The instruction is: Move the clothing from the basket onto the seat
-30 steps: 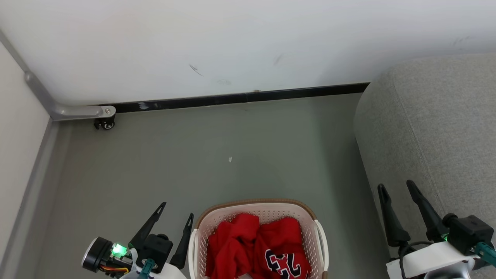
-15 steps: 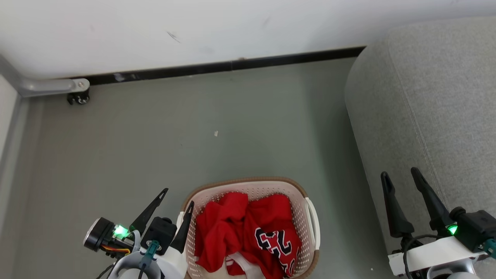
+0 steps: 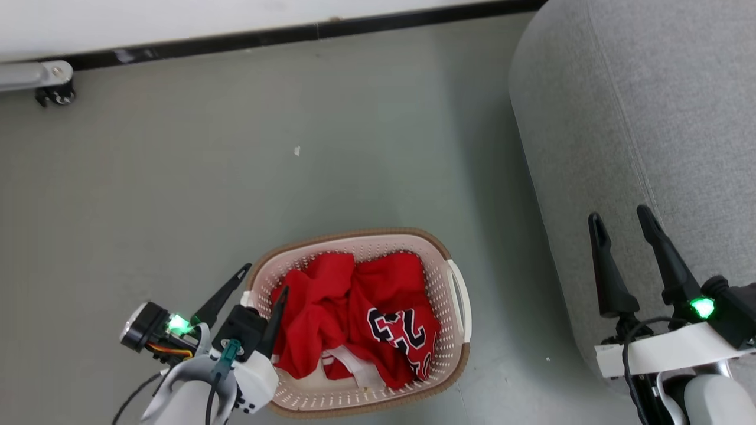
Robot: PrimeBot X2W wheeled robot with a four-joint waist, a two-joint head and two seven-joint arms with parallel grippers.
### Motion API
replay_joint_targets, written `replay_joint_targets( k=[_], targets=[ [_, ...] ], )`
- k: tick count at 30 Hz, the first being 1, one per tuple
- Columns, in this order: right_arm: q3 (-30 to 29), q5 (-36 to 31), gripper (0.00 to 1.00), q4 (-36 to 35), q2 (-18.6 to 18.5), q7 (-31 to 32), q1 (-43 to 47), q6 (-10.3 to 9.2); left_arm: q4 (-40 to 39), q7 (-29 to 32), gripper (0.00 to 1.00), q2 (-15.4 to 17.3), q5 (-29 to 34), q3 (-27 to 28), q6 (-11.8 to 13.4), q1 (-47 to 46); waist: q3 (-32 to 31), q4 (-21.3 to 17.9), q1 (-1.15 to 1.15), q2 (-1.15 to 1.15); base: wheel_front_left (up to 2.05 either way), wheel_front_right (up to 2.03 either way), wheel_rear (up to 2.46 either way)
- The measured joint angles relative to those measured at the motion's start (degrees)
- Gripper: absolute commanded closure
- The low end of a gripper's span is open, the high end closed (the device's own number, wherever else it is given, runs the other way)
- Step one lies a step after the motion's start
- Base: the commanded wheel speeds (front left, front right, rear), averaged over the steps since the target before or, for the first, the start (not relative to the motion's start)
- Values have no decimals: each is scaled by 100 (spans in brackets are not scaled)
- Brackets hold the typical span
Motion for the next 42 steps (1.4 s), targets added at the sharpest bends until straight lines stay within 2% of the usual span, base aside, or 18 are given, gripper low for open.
replay_joint_targets(
  k=[21, 42],
  targets=[
    [26, 188, 0, -305, -2, -18, -992, 0, 770, 0, 0, 158, 298, -213, -43, -565, 1225, -421, 0, 0, 0, 0, 0],
    [-70, 309, 0, -426, -5, -19, -1504, 0, 1422, 0, 0, 263, 550, -342, -14, -1256, 2075, -673, 0, 0, 0, 0, 0]
  ],
)
